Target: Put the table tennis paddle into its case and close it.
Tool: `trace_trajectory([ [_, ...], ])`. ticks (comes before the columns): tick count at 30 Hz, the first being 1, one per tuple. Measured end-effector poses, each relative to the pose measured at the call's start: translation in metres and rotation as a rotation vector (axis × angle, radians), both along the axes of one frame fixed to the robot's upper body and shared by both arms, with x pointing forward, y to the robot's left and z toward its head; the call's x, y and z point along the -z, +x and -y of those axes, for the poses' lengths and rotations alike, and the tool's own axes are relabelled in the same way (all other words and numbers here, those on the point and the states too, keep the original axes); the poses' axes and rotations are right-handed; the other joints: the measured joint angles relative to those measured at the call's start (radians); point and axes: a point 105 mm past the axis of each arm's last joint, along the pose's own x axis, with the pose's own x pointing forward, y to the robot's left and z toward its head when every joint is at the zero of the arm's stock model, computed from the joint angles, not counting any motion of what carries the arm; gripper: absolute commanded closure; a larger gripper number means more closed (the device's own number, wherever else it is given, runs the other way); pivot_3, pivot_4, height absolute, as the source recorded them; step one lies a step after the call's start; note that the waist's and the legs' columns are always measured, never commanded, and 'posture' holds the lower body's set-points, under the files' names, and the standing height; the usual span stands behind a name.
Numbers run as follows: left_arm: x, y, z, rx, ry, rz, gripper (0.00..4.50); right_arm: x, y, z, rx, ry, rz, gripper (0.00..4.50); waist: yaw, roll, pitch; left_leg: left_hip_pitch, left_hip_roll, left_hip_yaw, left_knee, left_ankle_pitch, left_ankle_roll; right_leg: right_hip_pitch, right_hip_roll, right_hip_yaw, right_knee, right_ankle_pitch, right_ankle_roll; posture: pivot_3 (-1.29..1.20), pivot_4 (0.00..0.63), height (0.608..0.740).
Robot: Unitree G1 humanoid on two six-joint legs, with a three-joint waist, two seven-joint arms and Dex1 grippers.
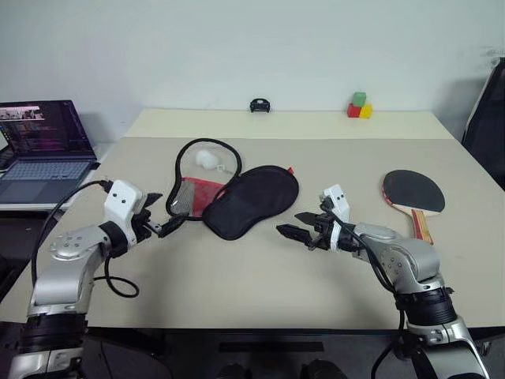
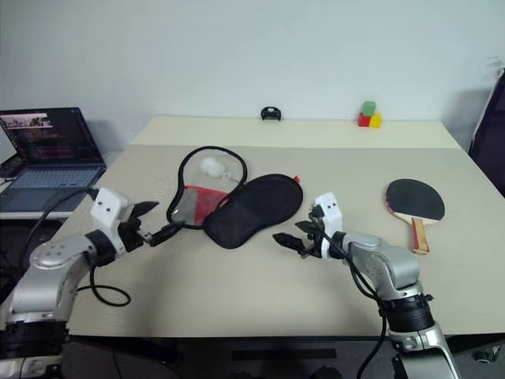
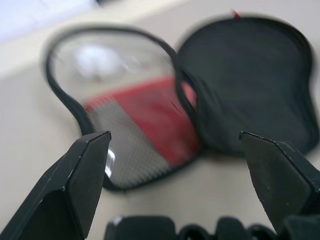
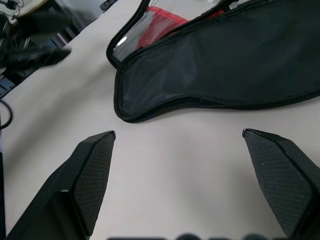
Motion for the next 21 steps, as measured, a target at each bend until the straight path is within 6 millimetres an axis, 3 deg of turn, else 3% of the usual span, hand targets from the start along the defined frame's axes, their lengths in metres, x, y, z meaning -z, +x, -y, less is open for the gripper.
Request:
trace_trajectory([
  [7,0.019,-0.012,0.022,0.109,-0.081,-0.143,0.00,-0.017,-0.005,0.017,-0.006,-0.031,0.073,0.04,-0.001,0.000,0.000,-0.006,0.000,0.000,0.001,0.001,-0.002,-0.008,0.000,0.000,0.005,0.000,0.000,0.00,0.150,0.740],
  [12,0.037,-0.002,0.051,0.114,-0.174,-0.206,0.00,-0.041,-0.017,0.033,-0.031,-0.040,0.147,0.04,0.001,-0.001,-0.001,-0.006,0.000,0.000,0.002,0.001,-0.002,-0.008,0.000,0.000,0.005,0.000,0.000,0.00,0.150,0.740],
  [21,0.046,0.024,0.080,0.068,-0.326,-0.263,0.00,-0.048,-0.020,0.047,0.008,-0.029,0.160,0.04,-0.001,-0.002,-0.001,-0.006,0.000,0.001,0.003,0.002,-0.002,-0.008,0.001,0.000,0.007,0.000,0.000,0.00,0.150,0.740],
])
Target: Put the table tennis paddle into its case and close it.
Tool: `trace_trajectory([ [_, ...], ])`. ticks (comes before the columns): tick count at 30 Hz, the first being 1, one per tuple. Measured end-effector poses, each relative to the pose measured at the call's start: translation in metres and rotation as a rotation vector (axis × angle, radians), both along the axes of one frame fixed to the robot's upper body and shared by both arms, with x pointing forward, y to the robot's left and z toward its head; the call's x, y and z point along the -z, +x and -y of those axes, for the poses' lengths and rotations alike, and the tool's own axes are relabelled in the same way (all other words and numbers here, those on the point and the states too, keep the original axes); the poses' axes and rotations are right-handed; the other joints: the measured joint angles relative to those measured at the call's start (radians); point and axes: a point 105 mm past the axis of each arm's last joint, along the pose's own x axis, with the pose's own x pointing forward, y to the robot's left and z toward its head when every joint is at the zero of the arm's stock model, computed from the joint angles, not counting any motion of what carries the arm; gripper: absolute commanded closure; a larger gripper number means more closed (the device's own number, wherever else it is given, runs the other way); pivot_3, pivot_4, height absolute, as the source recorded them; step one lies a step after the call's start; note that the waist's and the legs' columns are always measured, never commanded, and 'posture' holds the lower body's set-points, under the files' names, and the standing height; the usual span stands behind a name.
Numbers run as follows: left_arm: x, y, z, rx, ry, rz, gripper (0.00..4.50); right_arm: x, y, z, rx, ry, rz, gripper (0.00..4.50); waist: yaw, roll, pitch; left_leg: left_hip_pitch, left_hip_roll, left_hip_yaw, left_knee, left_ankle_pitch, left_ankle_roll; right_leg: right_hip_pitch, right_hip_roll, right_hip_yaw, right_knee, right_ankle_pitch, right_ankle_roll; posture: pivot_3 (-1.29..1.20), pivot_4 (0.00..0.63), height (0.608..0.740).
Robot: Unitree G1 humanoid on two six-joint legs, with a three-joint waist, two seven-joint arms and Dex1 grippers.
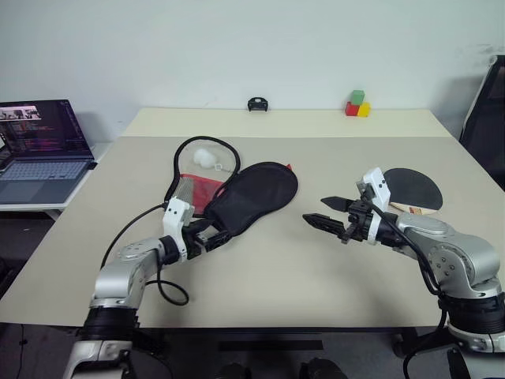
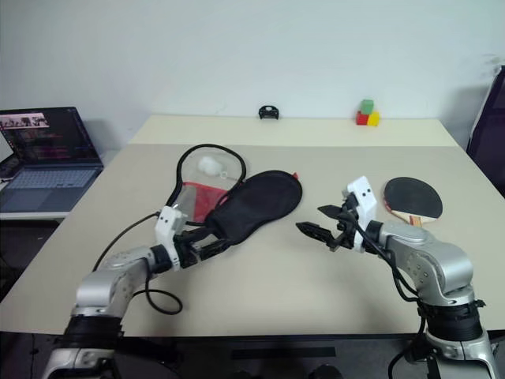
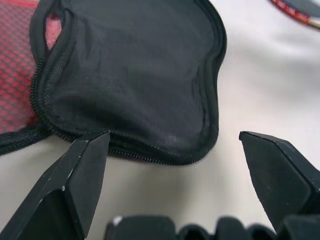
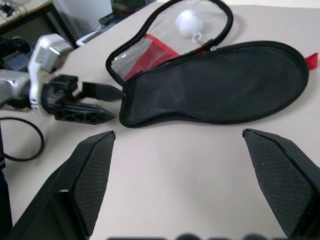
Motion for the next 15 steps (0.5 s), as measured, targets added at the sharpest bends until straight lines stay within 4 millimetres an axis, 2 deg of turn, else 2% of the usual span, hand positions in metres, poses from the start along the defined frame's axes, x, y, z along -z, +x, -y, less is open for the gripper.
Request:
trace_trajectory([
  [6,-0.004,0.000,-0.004,-0.049,-0.103,-0.024,0.00,-0.002,-0.012,-0.002,-0.047,0.025,-0.004,0.04,0.001,0.000,0.000,0.000,0.000,0.000,0.000,0.000,0.000,0.000,0.000,0.000,0.000,0.000,0.000,0.00,0.150,0.740],
  [15,0.000,-0.018,-0.014,-0.141,-0.251,-0.086,0.00,-0.013,-0.024,-0.001,-0.114,0.037,0.018,0.04,0.001,0.000,0.000,0.000,0.000,0.000,0.000,0.000,0.000,0.000,0.000,0.000,0.000,0.000,0.000,0.00,0.150,0.740],
])
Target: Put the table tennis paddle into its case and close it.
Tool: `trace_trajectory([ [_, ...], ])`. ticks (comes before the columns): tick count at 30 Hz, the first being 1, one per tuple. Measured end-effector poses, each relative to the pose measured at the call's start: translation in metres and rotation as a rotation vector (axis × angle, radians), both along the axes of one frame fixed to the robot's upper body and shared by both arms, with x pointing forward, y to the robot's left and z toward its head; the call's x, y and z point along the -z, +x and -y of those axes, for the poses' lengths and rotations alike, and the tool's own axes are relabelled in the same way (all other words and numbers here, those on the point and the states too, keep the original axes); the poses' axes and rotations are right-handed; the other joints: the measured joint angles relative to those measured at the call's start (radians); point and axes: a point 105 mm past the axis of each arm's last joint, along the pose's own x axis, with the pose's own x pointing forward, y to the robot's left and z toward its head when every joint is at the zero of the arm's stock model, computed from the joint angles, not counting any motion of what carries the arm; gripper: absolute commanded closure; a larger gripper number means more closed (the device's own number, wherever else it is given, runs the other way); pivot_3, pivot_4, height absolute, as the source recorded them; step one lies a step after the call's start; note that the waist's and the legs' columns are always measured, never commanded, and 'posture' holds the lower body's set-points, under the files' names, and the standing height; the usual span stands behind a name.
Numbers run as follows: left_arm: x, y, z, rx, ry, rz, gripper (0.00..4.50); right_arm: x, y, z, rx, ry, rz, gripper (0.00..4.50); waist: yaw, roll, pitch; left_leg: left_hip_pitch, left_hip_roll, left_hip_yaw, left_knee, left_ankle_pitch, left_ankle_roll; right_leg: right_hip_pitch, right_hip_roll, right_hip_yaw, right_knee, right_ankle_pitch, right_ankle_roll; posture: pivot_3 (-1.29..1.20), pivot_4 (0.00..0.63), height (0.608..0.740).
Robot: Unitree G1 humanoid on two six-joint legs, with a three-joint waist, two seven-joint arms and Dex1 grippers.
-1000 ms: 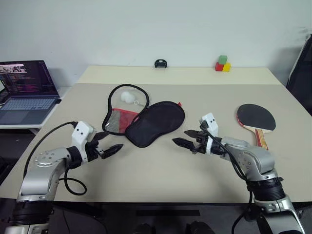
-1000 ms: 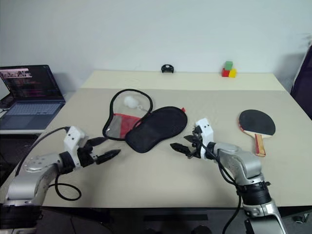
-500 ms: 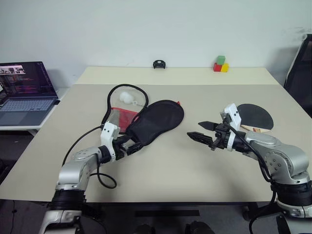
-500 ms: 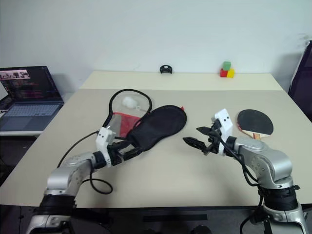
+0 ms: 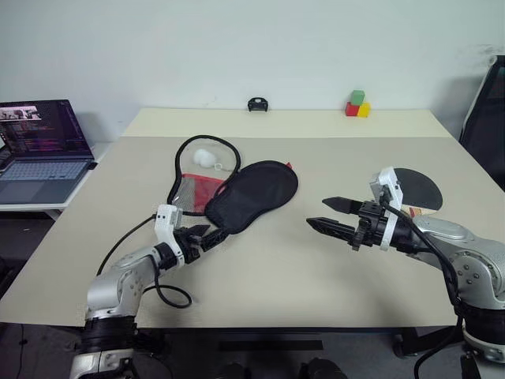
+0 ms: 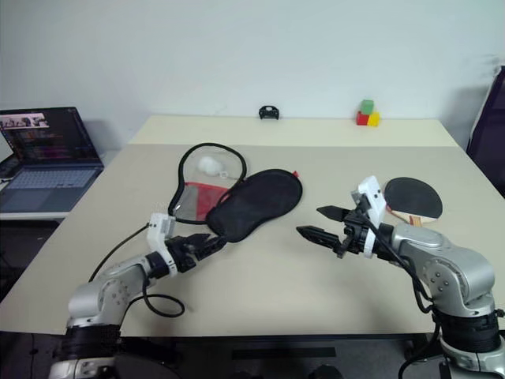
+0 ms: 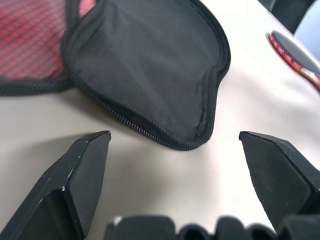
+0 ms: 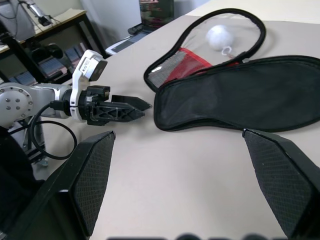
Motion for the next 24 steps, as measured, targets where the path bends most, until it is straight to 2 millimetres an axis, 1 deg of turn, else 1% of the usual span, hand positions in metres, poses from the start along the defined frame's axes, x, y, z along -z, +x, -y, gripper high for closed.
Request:
trace_trajectory([
  [4,0.001,0.001,0.000,-0.047,-0.054,-0.017,0.00,0.000,0.000,0.000,-0.002,0.003,0.003,0.04,0.001,0.000,0.000,0.000,0.000,0.000,0.000,0.000,0.000,0.000,0.000,0.000,0.000,0.000,0.000,0.00,0.150,0.740],
  [6,0.001,0.005,0.000,-0.067,-0.066,-0.021,0.00,0.000,0.000,0.000,-0.002,0.004,0.002,0.04,0.001,0.000,0.000,0.000,0.000,0.000,0.000,0.000,0.000,0.000,0.000,0.000,0.001,0.000,0.000,0.00,0.150,0.740],
  [13,-0.003,0.033,-0.002,-0.130,-0.103,-0.037,0.00,0.002,0.001,0.000,-0.008,0.007,-0.003,0.04,0.002,-0.001,-0.001,0.001,0.000,-0.001,0.002,0.001,-0.001,0.001,0.000,-0.001,0.002,0.000,0.000,0.00,0.150,0.740],
  [18,-0.005,0.045,0.001,-0.138,-0.116,-0.045,0.00,0.002,0.002,0.000,-0.002,0.006,-0.003,0.04,0.003,-0.001,-0.001,0.001,0.000,-0.001,0.004,0.001,-0.001,0.002,0.000,-0.001,0.003,0.000,0.000,0.00,0.150,0.740],
  [19,-0.005,0.047,0.003,-0.135,-0.114,-0.049,0.28,0.002,0.002,0.001,0.006,0.005,-0.004,0.00,0.003,-0.001,-0.001,0.001,0.000,-0.001,0.004,0.001,-0.001,0.003,0.000,-0.001,0.003,0.000,0.000,0.00,0.150,0.740],
  [20,-0.004,0.048,0.004,-0.135,-0.115,-0.052,0.38,0.003,0.003,0.001,0.011,0.004,-0.005,0.00,0.004,-0.001,-0.001,0.001,0.000,-0.001,0.005,0.001,-0.001,0.003,0.000,-0.001,0.003,0.000,0.000,0.00,0.150,0.740],
  [21,-0.004,0.049,0.006,-0.134,-0.115,-0.056,0.60,0.003,0.003,0.002,0.015,0.004,-0.007,0.00,0.006,-0.001,-0.001,0.001,0.000,-0.002,0.005,0.001,-0.001,0.004,0.000,-0.002,0.003,0.000,0.000,0.00,0.150,0.740],
  [23,-0.001,0.051,0.008,-0.140,-0.109,-0.069,1.36,0.004,0.003,0.003,0.021,0.005,-0.008,0.00,0.010,-0.001,-0.001,0.001,-0.001,-0.003,0.007,0.001,-0.001,0.005,0.000,-0.003,0.002,0.001,0.000,0.00,0.150,0.740],
  [24,0.000,0.051,0.009,-0.142,-0.107,-0.075,1.62,0.004,0.003,0.003,0.026,0.005,-0.009,0.00,0.013,-0.001,-0.001,0.001,-0.001,-0.003,0.007,0.001,-0.001,0.005,0.000,-0.003,0.002,0.001,0.000,0.00,0.150,0.740],
])
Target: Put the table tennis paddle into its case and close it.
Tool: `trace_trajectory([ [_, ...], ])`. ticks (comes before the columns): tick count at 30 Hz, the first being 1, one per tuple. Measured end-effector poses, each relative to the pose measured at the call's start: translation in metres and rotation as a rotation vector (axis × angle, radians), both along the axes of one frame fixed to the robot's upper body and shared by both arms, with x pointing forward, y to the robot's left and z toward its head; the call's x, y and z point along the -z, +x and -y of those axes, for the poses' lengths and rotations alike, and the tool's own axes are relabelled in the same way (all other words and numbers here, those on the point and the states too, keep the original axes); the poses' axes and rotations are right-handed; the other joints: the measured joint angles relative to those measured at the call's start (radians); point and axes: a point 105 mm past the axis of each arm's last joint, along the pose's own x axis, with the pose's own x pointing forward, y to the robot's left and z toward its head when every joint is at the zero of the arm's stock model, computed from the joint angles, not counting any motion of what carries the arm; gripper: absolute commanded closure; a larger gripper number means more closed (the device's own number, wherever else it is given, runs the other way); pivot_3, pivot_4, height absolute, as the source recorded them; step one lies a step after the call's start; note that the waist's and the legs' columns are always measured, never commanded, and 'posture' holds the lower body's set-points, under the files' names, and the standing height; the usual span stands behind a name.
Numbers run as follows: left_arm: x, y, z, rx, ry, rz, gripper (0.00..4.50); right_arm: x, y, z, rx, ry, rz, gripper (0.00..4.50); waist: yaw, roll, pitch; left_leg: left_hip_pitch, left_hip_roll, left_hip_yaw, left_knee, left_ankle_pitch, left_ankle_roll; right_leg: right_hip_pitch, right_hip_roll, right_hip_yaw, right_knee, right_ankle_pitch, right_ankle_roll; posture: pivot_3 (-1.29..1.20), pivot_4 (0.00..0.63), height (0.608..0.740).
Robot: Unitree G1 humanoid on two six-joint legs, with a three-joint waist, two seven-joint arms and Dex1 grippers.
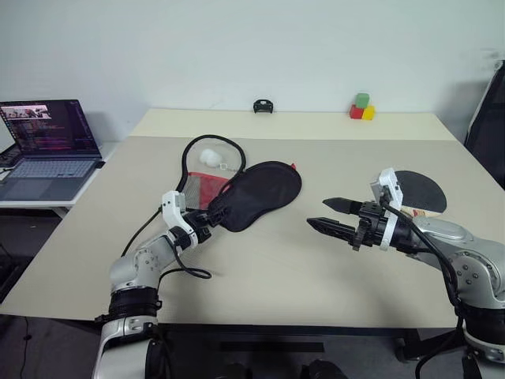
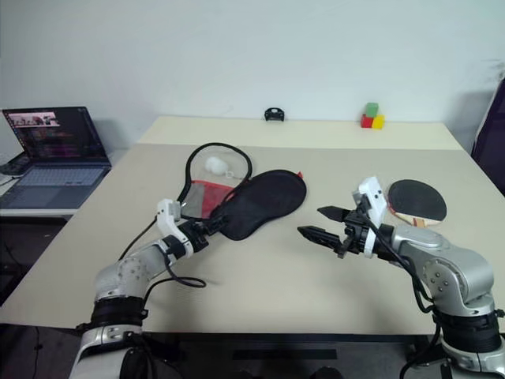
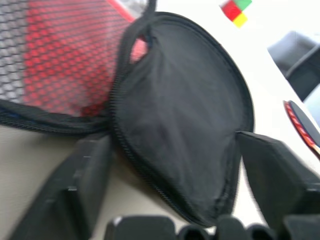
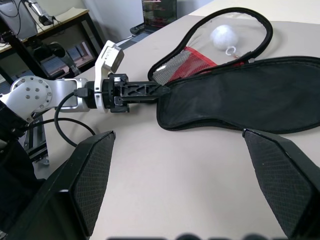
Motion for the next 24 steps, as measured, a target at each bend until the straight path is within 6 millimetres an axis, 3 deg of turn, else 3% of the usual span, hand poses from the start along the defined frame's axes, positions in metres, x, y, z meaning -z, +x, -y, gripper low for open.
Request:
trace_trajectory([
  [8,0.010,-0.001,0.019,0.012,-0.037,-0.066,4.39,0.004,0.000,0.005,0.030,-0.009,-0.010,0.00,0.017,0.000,0.000,-0.001,-0.001,-0.002,0.001,0.000,0.000,0.001,0.000,-0.001,-0.001,0.000,0.000,0.00,0.150,0.740],
  [24,0.002,-0.018,0.111,0.222,-0.099,-0.103,4.47,-0.001,-0.001,0.013,0.062,-0.014,0.009,0.00,0.015,-0.001,0.000,-0.001,-0.001,-0.003,0.001,0.000,0.000,0.003,0.000,-0.002,-0.002,0.000,0.000,0.00,0.150,0.740],
])
